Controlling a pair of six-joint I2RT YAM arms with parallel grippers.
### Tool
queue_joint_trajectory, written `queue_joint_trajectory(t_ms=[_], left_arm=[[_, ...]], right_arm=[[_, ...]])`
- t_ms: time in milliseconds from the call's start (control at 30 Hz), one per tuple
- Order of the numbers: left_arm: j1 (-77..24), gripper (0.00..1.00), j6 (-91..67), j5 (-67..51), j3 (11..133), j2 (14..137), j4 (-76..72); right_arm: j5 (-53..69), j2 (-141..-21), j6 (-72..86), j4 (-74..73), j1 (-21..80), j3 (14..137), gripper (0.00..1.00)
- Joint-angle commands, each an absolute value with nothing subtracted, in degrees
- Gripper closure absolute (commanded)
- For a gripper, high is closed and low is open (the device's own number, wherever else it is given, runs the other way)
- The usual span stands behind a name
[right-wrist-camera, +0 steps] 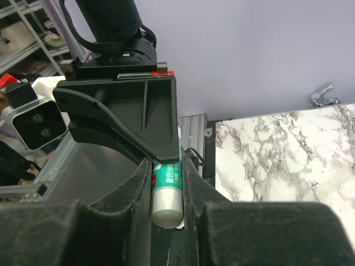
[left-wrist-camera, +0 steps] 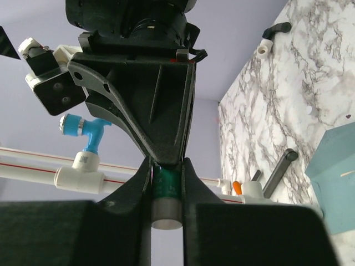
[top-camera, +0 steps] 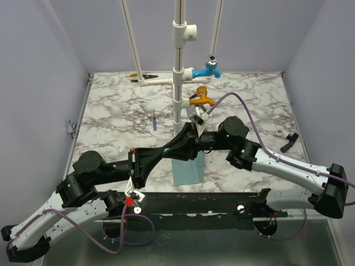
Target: Place the letter into the envelope and seal it
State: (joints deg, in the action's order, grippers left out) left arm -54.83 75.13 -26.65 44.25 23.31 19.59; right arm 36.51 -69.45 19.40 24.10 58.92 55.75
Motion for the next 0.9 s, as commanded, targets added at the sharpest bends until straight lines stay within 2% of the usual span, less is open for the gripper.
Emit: queue_joint_trajectory(t_ms=[0, 33, 67, 133, 267, 333, 433, 467, 500, 533, 867], left_arm=[[-55.5, 1.0, 75.5, -26.6, 45.6, 23.2, 18.6], [-55.5, 1.0, 75.0, -26.6, 45.6, 23.1, 18.6], [-55.6, 1.0, 74.3, -26.4, 45.5, 23.0, 18.7], [-55.6, 1.0, 72.5, -25.1, 45.2, 23.0, 18.8], [-55.6, 1.0, 67.3, -20.8, 44.6, 23.4, 20.6], [-55.6, 1.0, 65.3, -19.4, 44.6, 23.9, 23.0], [-55.6, 1.0, 62.6, -18.9, 44.6, 24.5, 25.8], [-55.6, 1.0, 61.9, -18.5, 44.8, 24.9, 27.1], [-55.6, 1.0, 61.1, -17.8, 45.0, 25.6, 28.4], [-55.6, 1.0, 60.1, -16.5, 45.2, 26.3, 30.2], [-55.6, 1.0, 43.1, -8.5, 49.2, 39.3, 39.5]], right_arm=[[37.7, -69.9, 18.3, 23.2, 59.3, 56.7, 0.99], [36.9, -69.7, 18.0, 22.6, 59.3, 56.7, 0.99], [36.1, -69.6, 17.9, 21.9, 59.3, 56.7, 0.93], [34.5, -69.2, 17.3, 19.6, 59.3, 56.9, 0.65], [26.7, -67.1, 15.7, 13.8, 59.2, 57.1, 0.38], [22.6, -66.0, 14.9, 10.9, 59.2, 57.1, 0.31], [18.8, -65.4, 14.3, 7.1, 59.2, 57.5, 0.28], [16.4, -65.1, 14.2, 5.2, 59.2, 57.9, 0.24], [14.0, -64.8, 14.1, 3.5, 59.2, 58.3, 0.16], [10.8, -64.3, 13.8, 1.0, 59.2, 58.9, 0.01], [-14.9, -57.4, 19.1, -15.7, 59.2, 56.0, 0.0]])
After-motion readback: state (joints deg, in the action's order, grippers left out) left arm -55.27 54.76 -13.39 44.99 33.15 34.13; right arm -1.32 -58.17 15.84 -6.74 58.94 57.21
